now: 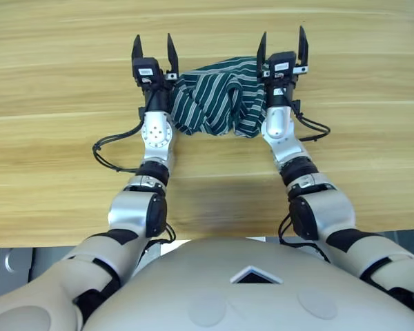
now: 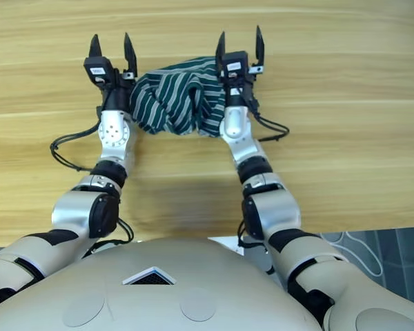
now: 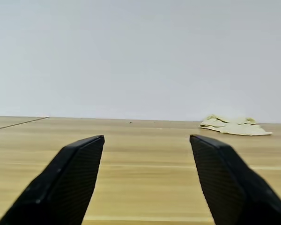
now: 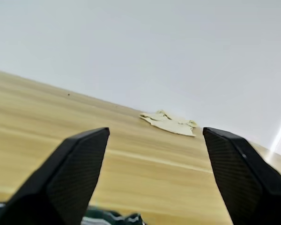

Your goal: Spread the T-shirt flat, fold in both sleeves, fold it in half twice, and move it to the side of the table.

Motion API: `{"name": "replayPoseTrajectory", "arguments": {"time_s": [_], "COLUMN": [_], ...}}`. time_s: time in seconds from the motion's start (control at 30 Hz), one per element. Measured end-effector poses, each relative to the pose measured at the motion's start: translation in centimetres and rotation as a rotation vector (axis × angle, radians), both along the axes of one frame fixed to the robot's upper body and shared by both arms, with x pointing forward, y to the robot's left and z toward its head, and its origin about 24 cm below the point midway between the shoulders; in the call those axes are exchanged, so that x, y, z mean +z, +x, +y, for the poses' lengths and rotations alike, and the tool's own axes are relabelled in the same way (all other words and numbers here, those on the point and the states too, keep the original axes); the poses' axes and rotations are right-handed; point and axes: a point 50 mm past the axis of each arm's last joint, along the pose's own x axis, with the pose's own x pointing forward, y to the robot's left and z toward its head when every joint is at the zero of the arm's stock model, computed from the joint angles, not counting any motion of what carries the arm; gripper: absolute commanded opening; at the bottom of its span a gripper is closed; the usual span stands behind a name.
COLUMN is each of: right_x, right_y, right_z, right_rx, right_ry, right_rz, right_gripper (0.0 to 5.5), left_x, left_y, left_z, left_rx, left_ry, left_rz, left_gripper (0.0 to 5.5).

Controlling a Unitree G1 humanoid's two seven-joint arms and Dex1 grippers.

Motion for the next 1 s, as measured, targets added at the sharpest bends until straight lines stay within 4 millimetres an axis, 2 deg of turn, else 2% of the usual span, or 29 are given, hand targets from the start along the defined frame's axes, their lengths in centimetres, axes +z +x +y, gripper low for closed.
{"name": "replayPoseTrajectory", "arguments": {"time_s": [0.07, 0.13, 0.23, 0.33, 0.43, 0.57, 0.67, 0.7, 0.8, 0.93, 1.0], "right_x": [-0.9, -1.5, -1.1, 0.6, 1.2, -0.2, 0.8, 1.3, 0.4, 0.8, 0.9], "right_y": [-0.8, -1.0, -0.7, -0.1, -0.3, -1.6, -1.4, -1.3, -1.9, -2.4, -4.1], "right_z": [-0.9, -1.5, -2.8, -4.0, -3.0, -1.6, -1.1, -1.5, -2.6, -5.7, -6.3], "right_rx": [-0.028, -0.019, 0.021, -0.003, 0.001, 0.003, 0.026, 0.026, 0.016, 0.065, 0.178], "right_ry": [0.032, 0.014, -0.021, -0.009, -0.003, -0.034, -0.060, -0.079, -0.117, -0.264, -0.402], "right_rz": [0.022, 0.053, 0.041, -0.039, -0.094, -0.073, -0.122, -0.147, -0.102, -0.084, -0.090], "right_gripper": [3.68, 3.68, 3.68, 3.68, 3.68, 3.68, 3.68, 3.68, 3.68, 3.68, 3.68], "left_x": [0.2, 0.1, 0.2, 0.4, 0.2, 0.3, 0.5, 0.8, 1.2, 0.3, 0.3], "left_y": [0.0, -0.2, -0.6, -1.0, -1.7, -1.6, -1.7, -1.5, -1.7, -3.2, -4.8], "left_z": [1.2, 1.5, 0.1, -1.6, -2.2, -0.5, 0.0, 0.2, 0.5, 0.1, -0.3], "left_rx": [0.024, 0.044, 0.074, 0.061, -0.012, -0.020, -0.052, -0.067, -0.047, -0.087, -0.202], "left_ry": [0.024, 0.018, -0.064, -0.072, 0.000, 0.014, 0.074, 0.144, 0.222, 0.258, 0.322], "left_rz": [-0.009, -0.020, -0.060, -0.092, -0.116, -0.107, -0.110, -0.123, -0.144, -0.135, -0.170], "left_gripper": [3.41, 3.41, 3.41, 3.41, 3.41, 3.41, 3.41, 3.41, 3.41, 3.41, 3.41]}}
